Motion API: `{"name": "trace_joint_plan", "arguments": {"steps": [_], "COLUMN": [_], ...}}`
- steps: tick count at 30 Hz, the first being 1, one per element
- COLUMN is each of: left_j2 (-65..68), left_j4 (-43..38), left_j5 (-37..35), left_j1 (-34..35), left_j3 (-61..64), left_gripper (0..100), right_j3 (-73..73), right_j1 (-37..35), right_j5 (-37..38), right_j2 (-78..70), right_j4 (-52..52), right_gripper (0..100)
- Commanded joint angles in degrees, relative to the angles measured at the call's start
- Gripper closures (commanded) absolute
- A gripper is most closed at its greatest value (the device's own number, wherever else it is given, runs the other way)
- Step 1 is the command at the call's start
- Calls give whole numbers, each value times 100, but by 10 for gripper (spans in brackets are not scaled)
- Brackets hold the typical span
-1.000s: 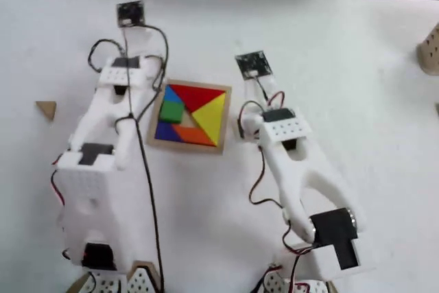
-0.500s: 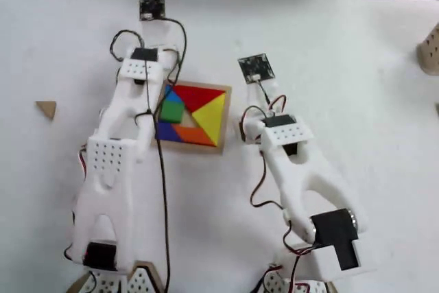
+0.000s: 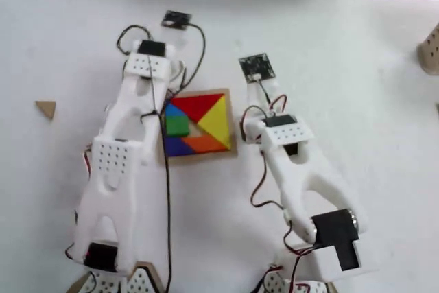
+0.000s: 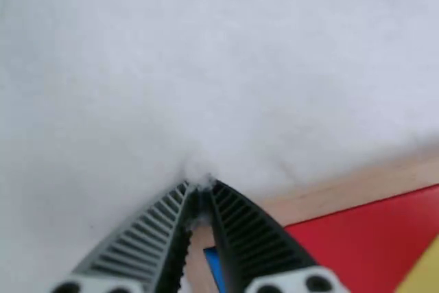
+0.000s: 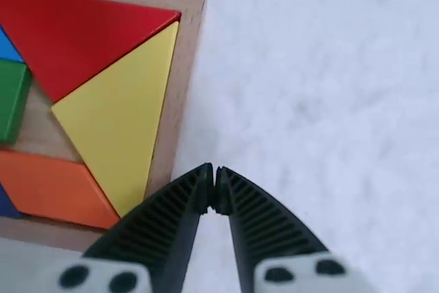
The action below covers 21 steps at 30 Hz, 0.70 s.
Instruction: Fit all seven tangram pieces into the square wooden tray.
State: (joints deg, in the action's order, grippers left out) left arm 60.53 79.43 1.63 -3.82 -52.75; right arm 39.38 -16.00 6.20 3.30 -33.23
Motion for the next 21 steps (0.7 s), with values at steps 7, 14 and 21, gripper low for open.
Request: {"name": "trace_joint_plan", "arguments": {"steps": [7, 14, 21], "left_j2": [-84, -101, -470], "left_j4": [554, 677, 659], "left_j5": [-264, -695, -703], "left_j1": [-558, -453, -444], "left_j3": [-149, -158, 290], "left_gripper": [980, 980, 980], "right_j3": [-53, -53, -35], "right_j1": [48, 31, 31], "right_j5": [114, 114, 114], "right_j2": [242, 242, 242], "right_j4": [110, 110, 268], "right_gripper": [981, 981, 981]}}
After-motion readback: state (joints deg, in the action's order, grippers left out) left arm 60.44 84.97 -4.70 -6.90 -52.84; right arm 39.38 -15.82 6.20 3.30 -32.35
